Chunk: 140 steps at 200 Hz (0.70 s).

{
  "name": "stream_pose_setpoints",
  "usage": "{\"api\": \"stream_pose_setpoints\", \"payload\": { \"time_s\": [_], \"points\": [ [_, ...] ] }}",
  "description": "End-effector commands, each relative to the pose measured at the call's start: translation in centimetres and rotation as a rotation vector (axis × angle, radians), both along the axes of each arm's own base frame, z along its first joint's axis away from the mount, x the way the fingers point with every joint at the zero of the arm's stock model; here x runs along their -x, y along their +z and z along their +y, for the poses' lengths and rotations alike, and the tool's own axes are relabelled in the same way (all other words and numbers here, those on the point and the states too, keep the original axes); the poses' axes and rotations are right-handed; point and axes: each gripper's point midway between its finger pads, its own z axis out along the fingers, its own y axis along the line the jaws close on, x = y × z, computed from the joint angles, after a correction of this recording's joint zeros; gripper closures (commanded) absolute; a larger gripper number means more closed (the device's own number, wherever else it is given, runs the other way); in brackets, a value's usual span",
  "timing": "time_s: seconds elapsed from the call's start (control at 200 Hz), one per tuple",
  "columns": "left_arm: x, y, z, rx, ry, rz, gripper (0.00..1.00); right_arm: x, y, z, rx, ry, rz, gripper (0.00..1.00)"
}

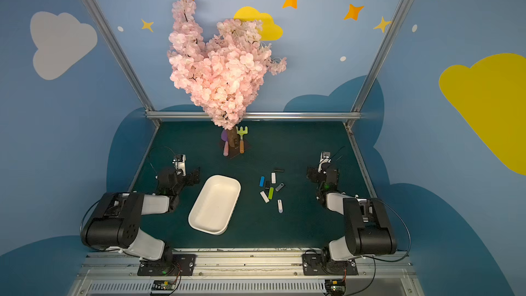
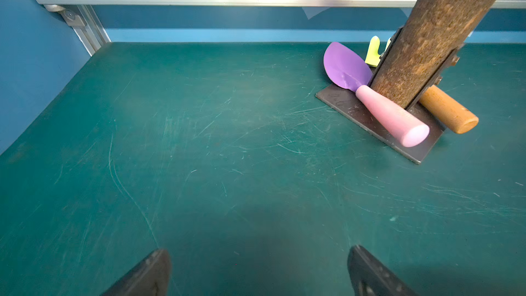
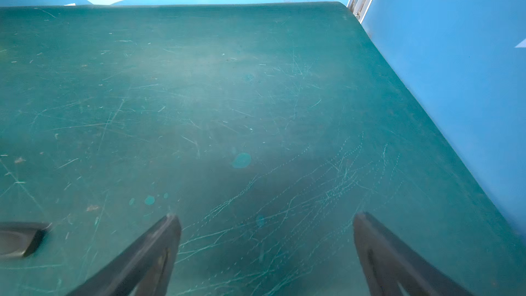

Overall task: Put the usb flash drive into the storage box
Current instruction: Pick up the USB flash from the center of the board.

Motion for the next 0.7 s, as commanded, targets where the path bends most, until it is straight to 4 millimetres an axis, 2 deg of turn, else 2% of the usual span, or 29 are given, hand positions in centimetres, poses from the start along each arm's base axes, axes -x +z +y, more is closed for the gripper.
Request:
{"api": "stream_pose_setpoints", "payload": {
  "time_s": [0.0, 0.561, 0.696],
  "points": [
    [-0.54, 1.07, -0.08, 0.004, -0.006, -0.027, 0.00, 0.03, 0.12, -0.01, 0.007, 0.006, -0.002, 0.02],
    [-0.54, 1.03, -0.06, 0.006, -0.006, -0.025, 0.00, -0.04, 0.19, -0.04, 0.006, 0.005, -0.004, 0.02],
    [-0.40, 1.79, 0.39, -0.022, 0.031, -0.055, 0.00, 0.01, 0.16, -0.04, 0.009, 0.003, -0.002, 0.02]
  ]
}}
